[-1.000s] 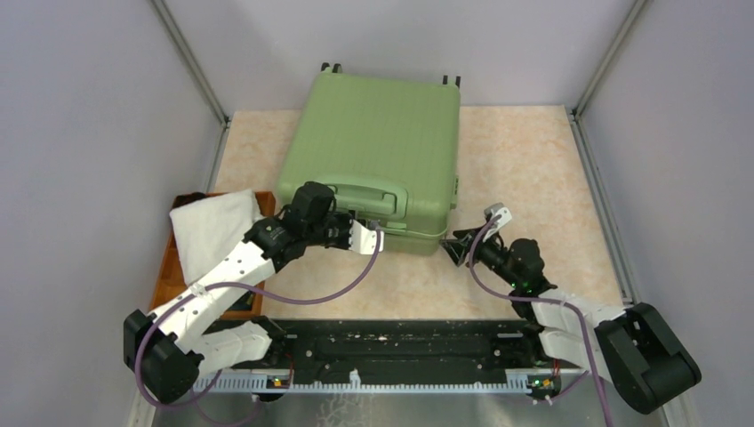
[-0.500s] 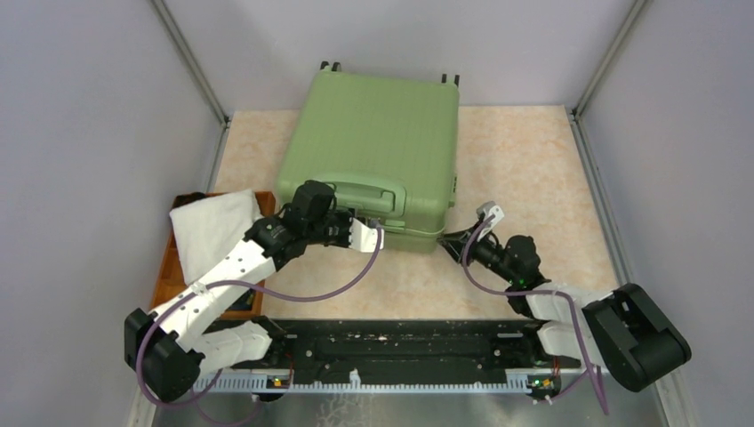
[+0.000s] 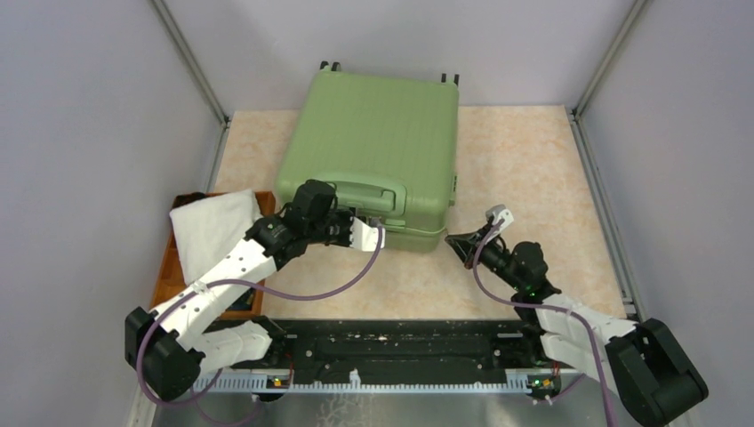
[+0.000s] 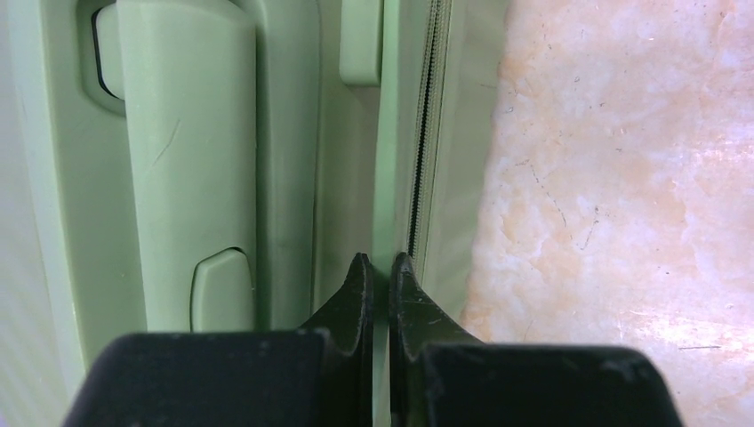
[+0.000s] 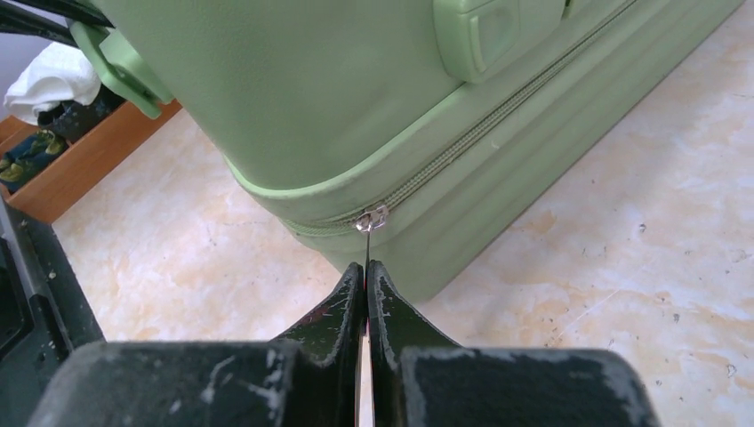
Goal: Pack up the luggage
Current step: Zip the luggage at the center of the board.
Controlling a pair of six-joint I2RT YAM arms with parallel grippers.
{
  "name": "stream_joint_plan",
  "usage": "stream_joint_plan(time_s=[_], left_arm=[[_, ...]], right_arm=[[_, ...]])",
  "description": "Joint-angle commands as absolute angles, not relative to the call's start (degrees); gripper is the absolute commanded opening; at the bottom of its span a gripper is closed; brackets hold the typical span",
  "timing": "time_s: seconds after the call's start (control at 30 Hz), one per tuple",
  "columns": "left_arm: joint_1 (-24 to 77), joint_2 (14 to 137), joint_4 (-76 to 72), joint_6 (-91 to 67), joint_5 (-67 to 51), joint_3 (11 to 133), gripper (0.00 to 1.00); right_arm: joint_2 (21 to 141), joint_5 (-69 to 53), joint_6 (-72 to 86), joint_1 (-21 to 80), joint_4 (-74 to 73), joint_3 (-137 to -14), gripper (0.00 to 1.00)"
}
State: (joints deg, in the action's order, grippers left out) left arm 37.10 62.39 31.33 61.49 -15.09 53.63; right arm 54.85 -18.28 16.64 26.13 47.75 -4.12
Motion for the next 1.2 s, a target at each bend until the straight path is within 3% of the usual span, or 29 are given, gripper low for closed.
stream_joint_plan(time_s=[0.0, 0.5, 0.83, 0.93, 1.03, 1.1, 1.17], left_arm=[[38.0, 60.7, 9.0, 62.4, -13.1, 61.7, 0.00], [41.2, 63.8, 4.3, 65.5, -7.0, 64.1, 0.00], [41.2, 61.5, 1.7, 66.5, -1.5, 63.8, 0.00], [41.3, 60.5, 2.5, 64.7, -1.5, 64.4, 0.00], [41.2, 58.4, 11.8, 63.4, -8.9, 65.6, 0.00], [41.2, 56.8, 18.7, 65.5, -14.5, 64.2, 0.23], [41.2, 55.9, 23.1, 65.8, -17.1, 62.4, 0.40]], right_arm=[[51.9, -15.7, 16.6, 30.1, 45.3, -4.1, 0.00], [48.6, -6.0, 16.0, 42.2, 43.0, -4.5, 0.00], [37.6, 2.4, 16.8, 42.4, 31.5, -2.9, 0.00], [39.7, 0.3, 17.1, 42.4, 34.0, -2.4, 0.00], [42.4, 0.2, 17.4, 42.4, 34.5, -3.6, 0.00], [43.8, 0.2, 17.3, 42.4, 34.8, -4.2, 0.00], [44.6, -0.8, 17.2, 42.4, 35.3, -4.7, 0.00]])
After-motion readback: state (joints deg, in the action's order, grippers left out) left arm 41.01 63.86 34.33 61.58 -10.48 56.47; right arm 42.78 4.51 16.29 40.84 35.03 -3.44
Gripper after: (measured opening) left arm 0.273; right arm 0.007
